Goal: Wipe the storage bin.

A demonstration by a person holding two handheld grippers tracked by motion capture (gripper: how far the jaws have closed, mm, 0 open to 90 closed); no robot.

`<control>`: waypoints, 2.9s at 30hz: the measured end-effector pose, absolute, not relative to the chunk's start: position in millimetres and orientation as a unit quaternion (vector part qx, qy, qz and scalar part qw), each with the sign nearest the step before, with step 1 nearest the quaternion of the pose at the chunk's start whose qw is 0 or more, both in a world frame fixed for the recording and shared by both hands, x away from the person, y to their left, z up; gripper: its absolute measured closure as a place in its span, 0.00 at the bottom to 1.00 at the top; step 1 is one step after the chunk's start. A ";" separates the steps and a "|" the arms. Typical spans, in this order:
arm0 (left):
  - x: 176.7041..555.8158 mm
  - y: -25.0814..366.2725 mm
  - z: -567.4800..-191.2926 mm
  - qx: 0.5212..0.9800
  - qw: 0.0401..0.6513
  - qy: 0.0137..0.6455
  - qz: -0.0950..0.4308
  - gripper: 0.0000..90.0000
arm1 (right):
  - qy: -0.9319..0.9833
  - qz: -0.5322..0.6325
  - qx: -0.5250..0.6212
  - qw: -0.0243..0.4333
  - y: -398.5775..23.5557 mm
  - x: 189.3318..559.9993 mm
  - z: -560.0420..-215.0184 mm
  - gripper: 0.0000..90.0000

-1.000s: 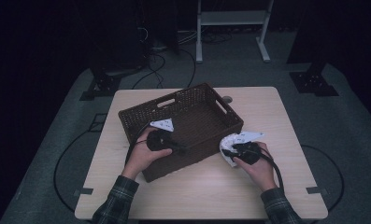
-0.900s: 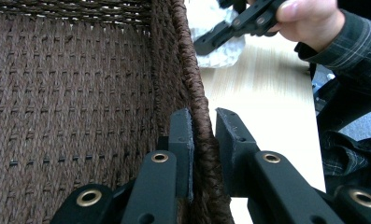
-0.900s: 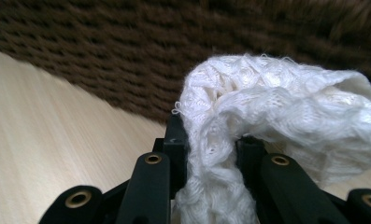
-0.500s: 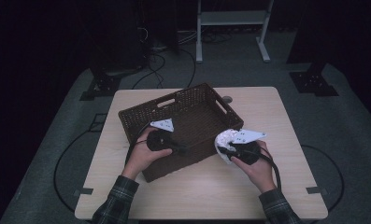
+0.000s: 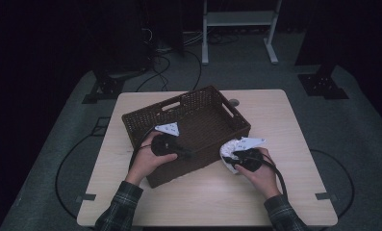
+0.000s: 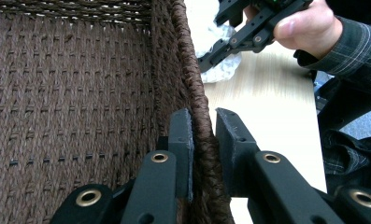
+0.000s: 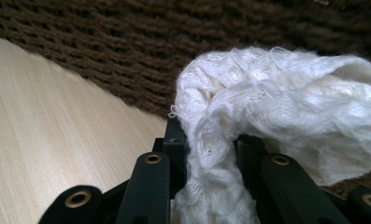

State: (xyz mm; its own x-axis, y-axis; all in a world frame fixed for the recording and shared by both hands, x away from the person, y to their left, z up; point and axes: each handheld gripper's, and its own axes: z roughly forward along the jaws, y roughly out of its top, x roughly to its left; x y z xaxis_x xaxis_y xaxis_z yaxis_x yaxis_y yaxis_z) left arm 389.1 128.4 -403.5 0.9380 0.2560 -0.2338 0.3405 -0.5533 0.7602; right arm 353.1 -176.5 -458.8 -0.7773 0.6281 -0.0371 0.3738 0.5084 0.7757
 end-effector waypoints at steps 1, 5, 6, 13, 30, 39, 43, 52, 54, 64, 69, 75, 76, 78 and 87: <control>389.1 128.4 -403.5 0.880 0.441 0.169 -0.048 0.84 | 0.857 0.395 0.292 0.159 -176.6 353.9 -460.1 0.80; 388.9 128.2 -403.5 0.880 0.441 0.170 -0.048 0.84 | 0.859 0.387 0.299 0.150 -175.0 355.6 -466.2 0.80; 388.9 128.1 -403.5 0.880 0.441 0.170 -0.048 0.84 | 0.861 0.383 0.300 0.147 -174.9 356.4 -467.9 0.80; 388.8 128.0 -403.6 0.880 0.440 0.170 -0.047 0.84 | 0.863 0.380 0.304 0.135 -175.8 358.4 -474.5 0.79; 388.7 127.8 -403.8 0.881 0.439 0.170 -0.047 0.84 | 0.840 0.436 0.278 0.163 -169.5 340.7 -435.9 0.79; 388.3 127.6 -403.8 0.881 0.439 0.171 -0.047 0.84 | 0.838 0.445 0.261 0.174 -161.9 336.6 -424.5 0.79; 388.4 127.4 -403.8 0.881 0.439 0.171 -0.046 0.84 | 0.840 0.443 0.266 0.166 -161.4 340.4 -430.6 0.79; 388.1 126.9 -404.2 0.881 0.439 0.171 -0.046 0.84 | 0.847 0.431 0.271 0.153 -159.6 345.7 -444.3 0.79; 388.1 126.9 -404.1 0.881 0.439 0.171 -0.046 0.84 | 0.851 0.422 0.273 0.151 -158.4 346.7 -449.5 0.79; 388.2 126.9 -404.1 0.882 0.438 0.170 -0.045 0.84 | 0.860 0.405 0.278 0.135 -157.6 350.5 -466.0 0.79; 387.9 126.9 -404.2 0.881 0.438 0.171 -0.046 0.84 | 0.869 0.386 0.282 0.129 -156.3 350.3 -476.1 0.79; 388.3 127.3 -404.0 0.882 0.437 0.169 -0.046 0.84 | 0.870 0.384 0.277 0.137 -155.3 347.8 -473.4 0.79; 388.3 127.3 -404.0 0.882 0.437 0.169 -0.046 0.84 | 0.869 0.387 0.274 0.140 -155.3 347.3 -472.0 0.79; 388.2 127.3 -404.1 0.882 0.438 0.169 -0.045 0.84 | 0.866 0.394 0.272 0.142 -155.6 346.3 -468.4 0.79; 388.4 127.2 -404.1 0.882 0.437 0.169 -0.046 0.84 | 0.854 0.425 0.260 0.153 -154.0 340.2 -448.2 0.79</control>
